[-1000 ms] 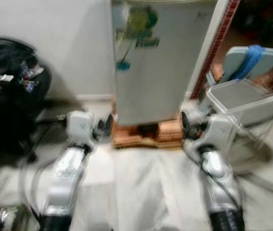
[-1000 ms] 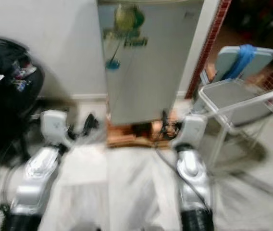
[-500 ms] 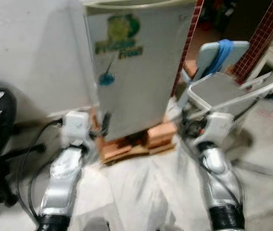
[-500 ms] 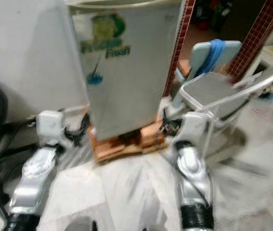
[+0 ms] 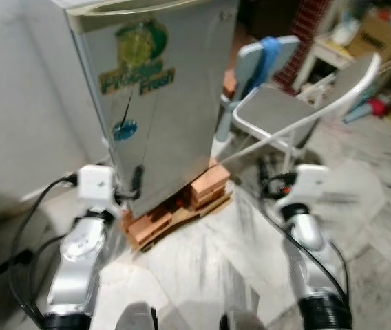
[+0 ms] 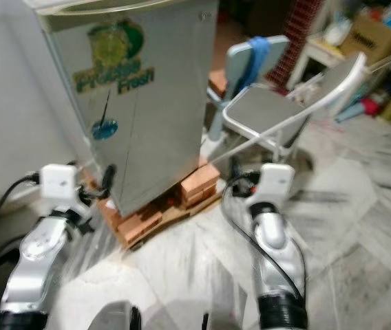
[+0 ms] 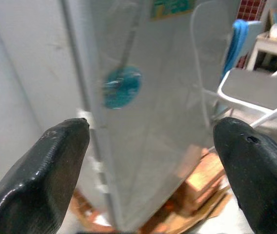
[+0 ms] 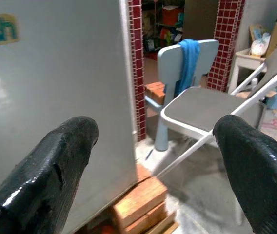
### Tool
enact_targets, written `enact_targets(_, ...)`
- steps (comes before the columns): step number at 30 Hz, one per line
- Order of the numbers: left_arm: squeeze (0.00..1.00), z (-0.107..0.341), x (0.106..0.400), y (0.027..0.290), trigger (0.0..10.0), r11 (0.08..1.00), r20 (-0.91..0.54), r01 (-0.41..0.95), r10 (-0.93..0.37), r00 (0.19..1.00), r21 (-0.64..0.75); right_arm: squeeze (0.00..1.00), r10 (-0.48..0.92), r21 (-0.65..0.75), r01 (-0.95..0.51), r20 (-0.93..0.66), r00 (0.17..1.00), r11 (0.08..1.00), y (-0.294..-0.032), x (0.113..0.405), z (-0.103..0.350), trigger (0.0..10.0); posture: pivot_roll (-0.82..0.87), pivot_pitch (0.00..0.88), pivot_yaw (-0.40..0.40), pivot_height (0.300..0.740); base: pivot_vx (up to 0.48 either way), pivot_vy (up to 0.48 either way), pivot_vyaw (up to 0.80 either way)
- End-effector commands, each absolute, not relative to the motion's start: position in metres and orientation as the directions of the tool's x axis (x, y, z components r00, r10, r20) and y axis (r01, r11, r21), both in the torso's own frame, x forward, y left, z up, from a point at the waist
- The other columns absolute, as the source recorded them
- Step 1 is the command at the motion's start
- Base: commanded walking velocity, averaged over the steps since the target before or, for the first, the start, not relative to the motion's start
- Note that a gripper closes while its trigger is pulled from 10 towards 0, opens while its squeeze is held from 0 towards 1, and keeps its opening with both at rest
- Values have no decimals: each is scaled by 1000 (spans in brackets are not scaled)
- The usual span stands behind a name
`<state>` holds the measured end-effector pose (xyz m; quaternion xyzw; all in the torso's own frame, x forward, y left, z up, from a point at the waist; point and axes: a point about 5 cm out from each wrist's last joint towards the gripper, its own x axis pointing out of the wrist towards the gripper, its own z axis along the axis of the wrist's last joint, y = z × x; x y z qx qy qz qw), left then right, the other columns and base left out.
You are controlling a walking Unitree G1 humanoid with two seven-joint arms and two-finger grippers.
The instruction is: Restocking fridge
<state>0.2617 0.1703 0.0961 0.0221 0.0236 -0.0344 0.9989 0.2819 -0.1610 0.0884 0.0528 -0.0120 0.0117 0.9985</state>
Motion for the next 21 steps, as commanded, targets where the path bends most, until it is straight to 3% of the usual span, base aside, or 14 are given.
enact_targets(1, 0, 98, 262, 162, 10000, 995, -43, 90, -89, 995, 31, 0, -10, 91, 7, 34, 999, 996, -172, 282, 92, 10000, 44, 63, -15, 740, 0, 435, -425)
enact_targets(21, 0, 101, 264, 166, 10000, 996, -28, 74, -73, 997, 56, 0, 19, 53, -21, 35, 999, 998, -170, 284, 94, 10000, 56, 67, -39, 740, 0, 435, -41)
